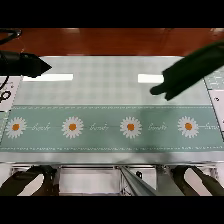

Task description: Fold the shirts.

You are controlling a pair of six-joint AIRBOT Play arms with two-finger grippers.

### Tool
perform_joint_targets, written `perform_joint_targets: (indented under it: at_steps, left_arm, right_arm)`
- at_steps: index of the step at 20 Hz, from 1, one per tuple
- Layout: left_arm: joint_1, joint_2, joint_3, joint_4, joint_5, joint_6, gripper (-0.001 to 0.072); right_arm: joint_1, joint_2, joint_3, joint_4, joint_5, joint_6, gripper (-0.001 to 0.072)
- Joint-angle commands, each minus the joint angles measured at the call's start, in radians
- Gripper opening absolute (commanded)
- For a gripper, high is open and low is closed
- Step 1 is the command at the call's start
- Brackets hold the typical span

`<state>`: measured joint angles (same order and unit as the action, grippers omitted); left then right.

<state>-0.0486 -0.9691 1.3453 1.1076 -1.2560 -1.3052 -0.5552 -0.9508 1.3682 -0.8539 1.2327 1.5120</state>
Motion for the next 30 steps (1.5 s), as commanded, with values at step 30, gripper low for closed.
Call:
perform_joint_targets:
  at_steps: [30]
  left_arm:
    - [0.087,0.0,0.001,0.003,0.081,0.055,0.0022]
  right_arm:
    - [-0.66,-0.004,-0.127,-1.202,0.61,0.029,0.0044]
